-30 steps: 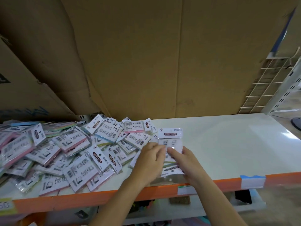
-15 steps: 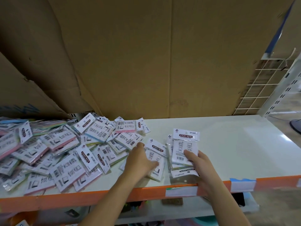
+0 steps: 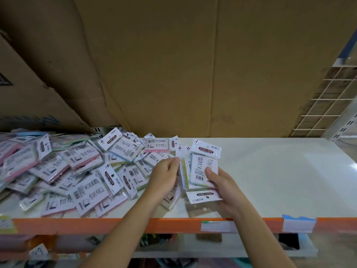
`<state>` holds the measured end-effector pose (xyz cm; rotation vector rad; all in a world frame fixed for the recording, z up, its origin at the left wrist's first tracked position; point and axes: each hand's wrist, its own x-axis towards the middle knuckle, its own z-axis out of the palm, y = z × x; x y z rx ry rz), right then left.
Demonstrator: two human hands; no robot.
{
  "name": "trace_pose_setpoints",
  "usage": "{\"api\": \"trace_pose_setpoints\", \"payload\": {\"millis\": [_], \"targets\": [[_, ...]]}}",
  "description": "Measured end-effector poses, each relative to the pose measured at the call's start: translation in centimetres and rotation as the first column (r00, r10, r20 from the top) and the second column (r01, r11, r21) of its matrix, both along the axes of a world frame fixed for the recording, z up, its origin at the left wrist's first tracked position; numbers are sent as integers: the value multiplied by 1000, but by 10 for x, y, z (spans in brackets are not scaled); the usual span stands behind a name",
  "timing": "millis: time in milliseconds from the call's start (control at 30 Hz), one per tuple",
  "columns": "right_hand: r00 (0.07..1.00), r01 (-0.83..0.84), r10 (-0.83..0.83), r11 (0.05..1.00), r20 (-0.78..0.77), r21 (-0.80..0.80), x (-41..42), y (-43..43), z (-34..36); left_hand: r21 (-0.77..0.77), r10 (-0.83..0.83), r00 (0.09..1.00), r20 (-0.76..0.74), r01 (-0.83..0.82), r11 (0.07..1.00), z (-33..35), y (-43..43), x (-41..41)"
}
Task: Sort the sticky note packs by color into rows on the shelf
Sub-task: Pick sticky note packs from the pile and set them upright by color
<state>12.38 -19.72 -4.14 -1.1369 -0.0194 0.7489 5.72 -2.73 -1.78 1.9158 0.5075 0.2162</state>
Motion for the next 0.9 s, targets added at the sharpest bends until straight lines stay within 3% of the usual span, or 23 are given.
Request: {"api": "trace_pose_setpoints", "payload": {"millis": [33, 100, 167, 233, 367, 533, 600, 767, 900], "targets": [[1000, 11, -11, 1000, 0, -18, 2, -1, -1, 245, -6, 1000, -25, 12, 970, -3, 11, 4], [1000, 31, -31, 999, -7, -37, 6, -3, -2, 631, 27, 993, -113, 51, 774, -7, 31, 11], [999, 46, -47, 997, -14, -54, 8, -5, -4, 770, 53, 960, -275, 186, 610, -11, 46, 17], [998, 62, -62, 995, 2, -82, 10, -6, -5, 789, 83, 918, -388, 284, 545, -13, 54, 22], [996, 77, -71, 989, 51, -128, 8, -6, -6, 830, 53, 937, -345, 279, 482, -12, 59, 27], [994, 106, -102, 986, 37, -131, 6, -10, -4, 759, -77, 989, -126, 146, 635, 1, 50, 3], [992, 124, -122, 984, 27, -129, 6, -14, -3, 759, -120, 990, -79, 138, 636, -3, 37, -14], [987, 161, -159, 979, 24, -129, 4, -22, -3, 795, -111, 961, -253, 272, 543, -31, 9, -43], [988, 151, -141, 976, 69, -157, 1, -26, -5, 809, -104, 963, -249, 265, 524, -36, 3, -49]]}}
